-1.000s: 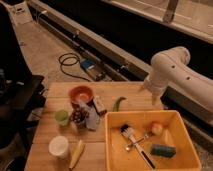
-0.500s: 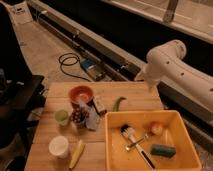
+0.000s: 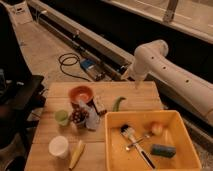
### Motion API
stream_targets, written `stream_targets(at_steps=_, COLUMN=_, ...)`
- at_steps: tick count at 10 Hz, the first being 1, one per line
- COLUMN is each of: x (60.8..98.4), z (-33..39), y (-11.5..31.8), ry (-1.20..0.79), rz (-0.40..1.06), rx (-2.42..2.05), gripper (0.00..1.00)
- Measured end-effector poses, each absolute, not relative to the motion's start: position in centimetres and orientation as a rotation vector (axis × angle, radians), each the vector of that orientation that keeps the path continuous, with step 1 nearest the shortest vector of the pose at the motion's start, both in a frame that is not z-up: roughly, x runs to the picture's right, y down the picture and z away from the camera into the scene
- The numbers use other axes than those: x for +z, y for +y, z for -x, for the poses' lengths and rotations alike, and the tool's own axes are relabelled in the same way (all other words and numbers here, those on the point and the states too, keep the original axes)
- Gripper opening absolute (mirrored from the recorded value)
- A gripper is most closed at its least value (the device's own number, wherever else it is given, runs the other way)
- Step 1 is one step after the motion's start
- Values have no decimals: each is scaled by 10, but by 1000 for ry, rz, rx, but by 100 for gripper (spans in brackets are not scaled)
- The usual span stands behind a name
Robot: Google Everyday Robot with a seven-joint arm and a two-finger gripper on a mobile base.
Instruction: Place pepper in red bowl
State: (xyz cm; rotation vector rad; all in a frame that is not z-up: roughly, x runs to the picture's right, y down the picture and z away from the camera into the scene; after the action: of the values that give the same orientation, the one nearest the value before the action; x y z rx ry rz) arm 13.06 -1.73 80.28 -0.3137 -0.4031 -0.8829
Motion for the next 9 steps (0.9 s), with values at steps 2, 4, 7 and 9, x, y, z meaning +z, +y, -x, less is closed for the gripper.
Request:
stream_targets(at_steps=2, x=825, z=-102, y=7, ry=-479, rz=348, rx=-881, gripper=65)
stream_targets(at_steps=4, x=825, z=-105, y=8, ry=-477, rz=349, rx=-874, gripper=65)
stream_targets(at_steps=7, x=825, z=-104, y=8, ry=-476, rz=355, rx=-879, gripper=65)
stream_targets(at_steps=9, x=835, z=-93, y=19, ry=-496, rz=386, rx=-921, gripper=65)
